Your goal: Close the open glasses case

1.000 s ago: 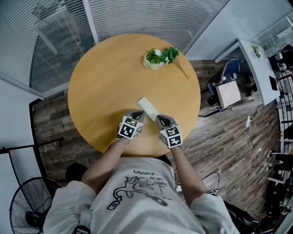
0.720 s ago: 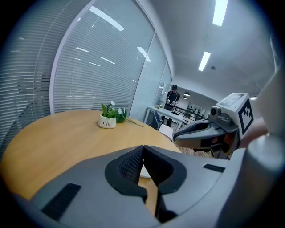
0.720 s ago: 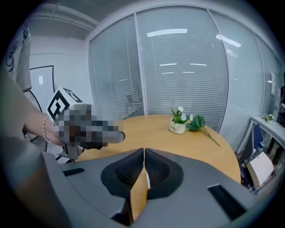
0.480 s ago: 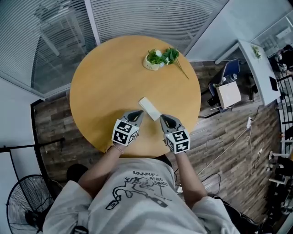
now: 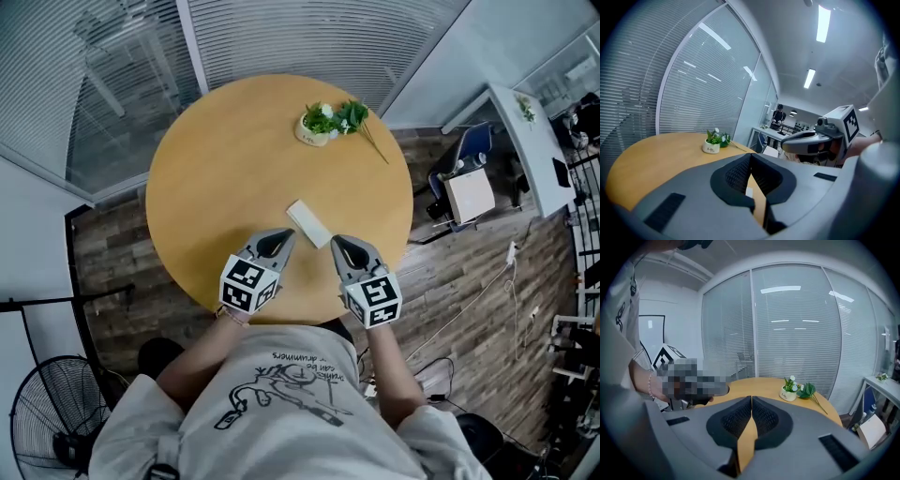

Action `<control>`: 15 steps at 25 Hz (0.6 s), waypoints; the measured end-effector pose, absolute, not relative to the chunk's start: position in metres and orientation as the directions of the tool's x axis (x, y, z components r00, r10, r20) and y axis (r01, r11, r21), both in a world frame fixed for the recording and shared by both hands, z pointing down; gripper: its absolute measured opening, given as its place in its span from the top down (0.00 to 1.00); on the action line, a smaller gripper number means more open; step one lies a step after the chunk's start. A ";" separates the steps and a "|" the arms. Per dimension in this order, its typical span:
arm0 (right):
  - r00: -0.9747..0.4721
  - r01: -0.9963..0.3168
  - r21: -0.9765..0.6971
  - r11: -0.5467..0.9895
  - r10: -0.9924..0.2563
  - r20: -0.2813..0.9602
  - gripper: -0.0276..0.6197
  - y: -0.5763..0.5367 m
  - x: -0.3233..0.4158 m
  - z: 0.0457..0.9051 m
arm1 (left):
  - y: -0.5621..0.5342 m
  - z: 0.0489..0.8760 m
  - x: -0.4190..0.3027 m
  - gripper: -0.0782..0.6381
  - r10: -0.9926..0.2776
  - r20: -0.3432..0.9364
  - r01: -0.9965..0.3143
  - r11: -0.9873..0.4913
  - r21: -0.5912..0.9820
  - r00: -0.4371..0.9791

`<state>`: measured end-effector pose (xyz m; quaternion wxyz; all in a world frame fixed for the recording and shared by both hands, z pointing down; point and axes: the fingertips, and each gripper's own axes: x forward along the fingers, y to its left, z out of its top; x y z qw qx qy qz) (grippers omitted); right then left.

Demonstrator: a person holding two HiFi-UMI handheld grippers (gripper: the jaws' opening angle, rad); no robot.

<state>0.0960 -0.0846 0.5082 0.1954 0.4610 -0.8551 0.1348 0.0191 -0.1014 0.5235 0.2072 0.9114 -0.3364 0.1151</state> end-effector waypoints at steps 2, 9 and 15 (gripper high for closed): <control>-0.502 -0.839 -0.047 0.542 -0.738 0.451 0.94 -0.084 0.094 0.500 | -0.101 0.513 0.018 0.87 -0.571 0.331 -0.657 -0.691 0.300 0.751; -0.510 -0.837 -0.039 0.546 -0.750 0.421 0.94 -0.081 0.093 0.468 | -0.099 0.480 0.018 0.87 -0.586 0.280 -0.648 -0.709 0.277 0.761; -0.517 -0.835 -0.034 0.549 -0.762 0.391 0.94 -0.076 0.094 0.438 | -0.094 0.451 0.016 0.87 -0.596 0.237 -0.641 -0.715 0.279 0.768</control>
